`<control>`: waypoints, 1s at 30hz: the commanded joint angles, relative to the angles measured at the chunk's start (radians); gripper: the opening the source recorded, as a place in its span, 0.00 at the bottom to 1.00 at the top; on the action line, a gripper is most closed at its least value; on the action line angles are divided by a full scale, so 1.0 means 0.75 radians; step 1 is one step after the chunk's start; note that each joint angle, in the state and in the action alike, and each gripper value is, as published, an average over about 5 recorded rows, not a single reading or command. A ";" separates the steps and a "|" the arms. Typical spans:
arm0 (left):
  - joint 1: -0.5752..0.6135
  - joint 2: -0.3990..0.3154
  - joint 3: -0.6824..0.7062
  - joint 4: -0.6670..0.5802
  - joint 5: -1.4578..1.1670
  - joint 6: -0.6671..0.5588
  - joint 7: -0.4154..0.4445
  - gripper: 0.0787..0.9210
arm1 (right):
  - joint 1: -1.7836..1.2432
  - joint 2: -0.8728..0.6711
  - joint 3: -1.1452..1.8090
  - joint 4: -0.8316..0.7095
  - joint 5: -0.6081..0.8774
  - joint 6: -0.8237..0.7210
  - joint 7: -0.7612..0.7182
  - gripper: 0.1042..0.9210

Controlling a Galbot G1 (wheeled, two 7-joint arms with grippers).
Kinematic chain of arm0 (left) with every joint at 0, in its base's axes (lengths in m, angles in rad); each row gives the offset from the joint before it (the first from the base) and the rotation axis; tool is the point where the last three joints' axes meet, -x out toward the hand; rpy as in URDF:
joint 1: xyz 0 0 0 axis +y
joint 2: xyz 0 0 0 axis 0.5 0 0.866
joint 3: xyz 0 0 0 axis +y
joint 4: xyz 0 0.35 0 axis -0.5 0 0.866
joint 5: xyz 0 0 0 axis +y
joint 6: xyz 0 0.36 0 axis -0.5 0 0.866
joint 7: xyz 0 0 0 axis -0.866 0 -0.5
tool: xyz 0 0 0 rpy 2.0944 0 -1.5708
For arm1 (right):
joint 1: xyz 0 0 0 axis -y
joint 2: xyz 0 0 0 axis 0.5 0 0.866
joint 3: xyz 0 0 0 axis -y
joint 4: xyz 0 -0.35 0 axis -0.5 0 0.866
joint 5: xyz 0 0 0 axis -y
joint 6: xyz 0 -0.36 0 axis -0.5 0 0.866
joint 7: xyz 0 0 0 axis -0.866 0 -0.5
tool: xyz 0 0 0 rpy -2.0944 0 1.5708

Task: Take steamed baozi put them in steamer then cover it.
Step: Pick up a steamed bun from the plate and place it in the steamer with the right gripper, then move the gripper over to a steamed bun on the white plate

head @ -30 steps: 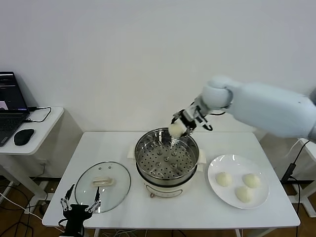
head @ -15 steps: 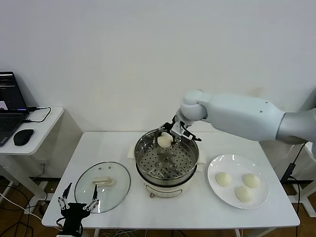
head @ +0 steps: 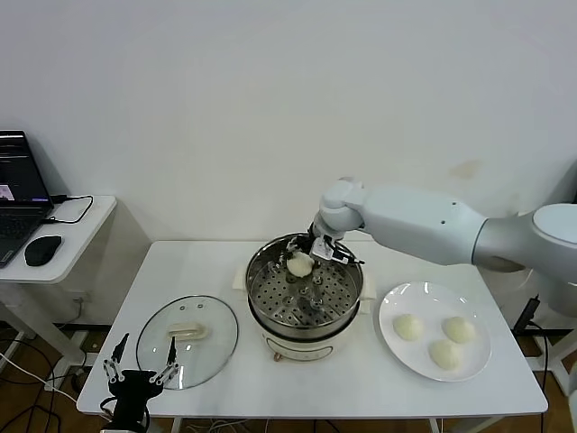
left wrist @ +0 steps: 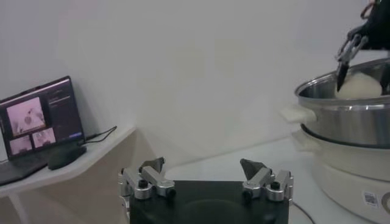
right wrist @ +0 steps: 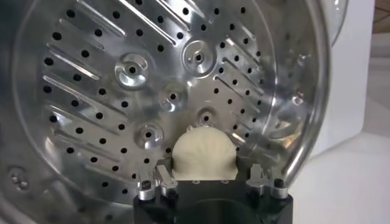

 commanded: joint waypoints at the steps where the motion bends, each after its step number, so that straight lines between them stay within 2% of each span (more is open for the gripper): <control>1: -0.001 0.001 0.001 -0.006 0.004 0.001 -0.001 0.88 | 0.024 -0.011 0.009 -0.010 0.056 -0.013 0.004 0.85; 4: 0.002 0.000 0.002 -0.011 0.004 0.001 0.001 0.88 | 0.107 -0.093 0.003 0.094 0.269 -0.202 -0.072 0.87; 8: 0.007 0.002 0.000 -0.020 0.002 0.003 0.003 0.88 | 0.218 -0.289 0.001 0.303 0.518 -0.559 -0.181 0.88; 12: 0.008 0.011 0.000 -0.030 -0.001 0.012 0.004 0.88 | 0.284 -0.511 0.001 0.538 0.642 -0.827 -0.200 0.88; 16: 0.010 0.019 0.002 -0.036 0.001 0.014 0.004 0.88 | 0.309 -0.771 0.013 0.734 0.716 -0.985 -0.197 0.88; 22: 0.018 0.025 0.010 -0.049 0.005 0.015 0.005 0.88 | 0.215 -1.068 0.054 0.903 0.678 -1.097 -0.195 0.88; 30: 0.020 0.027 0.013 -0.053 0.011 0.018 0.006 0.88 | -0.159 -1.221 0.212 0.815 0.415 -0.970 -0.228 0.88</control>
